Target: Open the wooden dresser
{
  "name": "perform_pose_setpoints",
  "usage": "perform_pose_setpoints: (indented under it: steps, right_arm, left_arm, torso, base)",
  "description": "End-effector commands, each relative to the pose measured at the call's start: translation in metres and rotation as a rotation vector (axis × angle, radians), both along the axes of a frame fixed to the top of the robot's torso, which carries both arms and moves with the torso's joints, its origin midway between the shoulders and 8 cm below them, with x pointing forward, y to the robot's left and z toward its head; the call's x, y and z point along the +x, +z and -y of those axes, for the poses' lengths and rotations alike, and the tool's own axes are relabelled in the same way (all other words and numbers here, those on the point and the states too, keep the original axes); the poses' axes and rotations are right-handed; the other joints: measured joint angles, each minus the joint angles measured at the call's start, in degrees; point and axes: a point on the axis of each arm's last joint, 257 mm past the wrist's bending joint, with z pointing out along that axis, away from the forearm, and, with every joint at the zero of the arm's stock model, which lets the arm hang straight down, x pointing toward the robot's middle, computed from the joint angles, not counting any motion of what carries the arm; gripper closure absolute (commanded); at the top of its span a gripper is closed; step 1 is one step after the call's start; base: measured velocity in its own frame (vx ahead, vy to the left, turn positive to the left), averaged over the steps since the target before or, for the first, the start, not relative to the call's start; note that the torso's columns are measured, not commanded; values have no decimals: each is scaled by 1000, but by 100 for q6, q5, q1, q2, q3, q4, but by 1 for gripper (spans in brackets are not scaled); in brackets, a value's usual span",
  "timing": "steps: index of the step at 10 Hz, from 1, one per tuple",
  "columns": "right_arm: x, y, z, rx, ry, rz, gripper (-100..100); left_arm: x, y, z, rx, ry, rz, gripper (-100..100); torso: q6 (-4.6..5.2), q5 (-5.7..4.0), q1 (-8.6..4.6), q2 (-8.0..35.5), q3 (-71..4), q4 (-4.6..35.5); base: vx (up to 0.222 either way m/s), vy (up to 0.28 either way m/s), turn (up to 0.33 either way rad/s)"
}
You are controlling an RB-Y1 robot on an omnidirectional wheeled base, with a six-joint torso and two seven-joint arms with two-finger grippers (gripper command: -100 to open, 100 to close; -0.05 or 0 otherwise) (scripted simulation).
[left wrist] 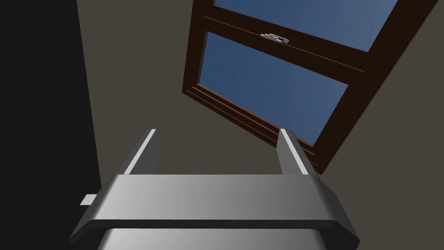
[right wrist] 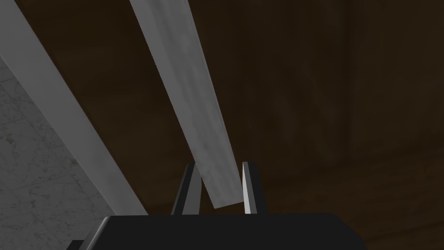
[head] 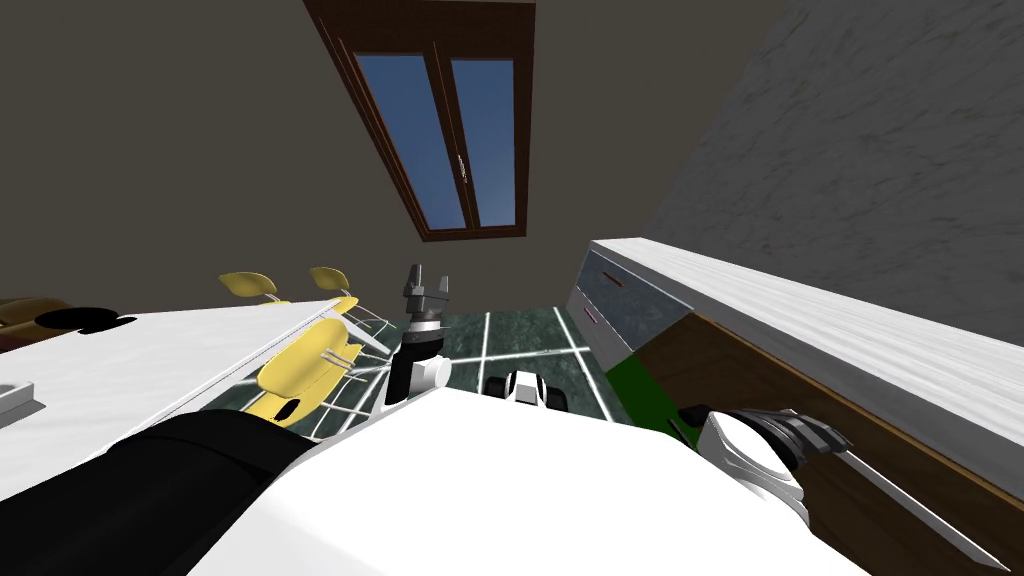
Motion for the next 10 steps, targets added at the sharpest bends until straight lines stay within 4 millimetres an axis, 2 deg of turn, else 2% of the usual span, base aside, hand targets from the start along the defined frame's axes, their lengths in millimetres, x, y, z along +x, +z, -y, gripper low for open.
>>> perform_pose_setpoints:
  steps: [1,3,4,7,8,10]
  right_arm:
    - [18,-4,-20,9,10,-8,100]
    - [19,4,-13,1,14,-6,100]
    - [19,3,-13,2,14,-7,100]
    - [20,7,-10,-2,14,-6,100]
    - [21,5,-12,4,17,-10,100]
    - [23,4,-14,5,18,-11,100]
  left_arm:
    - [0,0,0,0,0,0,0]
    - [0,0,0,0,0,0,0]
    - [0,0,0,0,0,0,0]
    - [0,0,0,0,0,0,0]
    - [0,0,0,0,0,0,0]
    - [0,0,0,0,0,0,0]
  torso:
    - [-2,5,4,1,0,2]
    - [1,17,14,-2,-5,2]
    - [-6,17,51,-8,-6,-1]
    - [-15,21,34,4,-1,6]
    - [-11,35,1,-1,-9,12]
    - [-16,25,38,-1,-4,6]
  base:
    - [-48,-12,-47]
    - [-9,55,-4]
    - [-11,168,-33]
    - [-40,170,-14]
    - [-17,109,-8]
    - [-40,170,-10]
